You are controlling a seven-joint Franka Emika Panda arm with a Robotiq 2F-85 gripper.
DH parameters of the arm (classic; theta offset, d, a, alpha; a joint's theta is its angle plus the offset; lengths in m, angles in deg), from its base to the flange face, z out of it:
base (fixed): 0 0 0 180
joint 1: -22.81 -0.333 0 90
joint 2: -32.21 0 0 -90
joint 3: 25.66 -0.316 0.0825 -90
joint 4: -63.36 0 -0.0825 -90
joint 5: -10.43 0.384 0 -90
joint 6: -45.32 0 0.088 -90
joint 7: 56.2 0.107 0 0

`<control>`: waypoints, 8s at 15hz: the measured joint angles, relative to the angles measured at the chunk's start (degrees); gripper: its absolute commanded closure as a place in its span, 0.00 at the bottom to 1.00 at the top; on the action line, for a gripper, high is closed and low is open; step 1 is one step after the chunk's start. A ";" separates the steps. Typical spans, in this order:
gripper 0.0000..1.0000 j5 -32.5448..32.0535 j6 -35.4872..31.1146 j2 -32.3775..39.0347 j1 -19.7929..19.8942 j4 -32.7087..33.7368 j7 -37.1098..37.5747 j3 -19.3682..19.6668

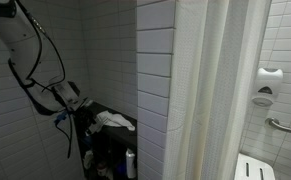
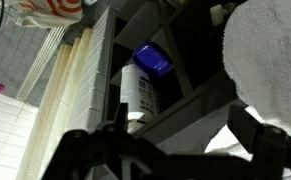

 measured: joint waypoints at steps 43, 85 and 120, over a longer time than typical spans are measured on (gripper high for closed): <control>0.00 36.14 -3.10 26.32 -42.27 8.25 23.41 25.91; 0.00 50.94 -0.66 26.33 -38.20 14.17 4.29 24.96; 0.00 -0.90 -1.23 11.68 -21.54 6.94 5.11 13.31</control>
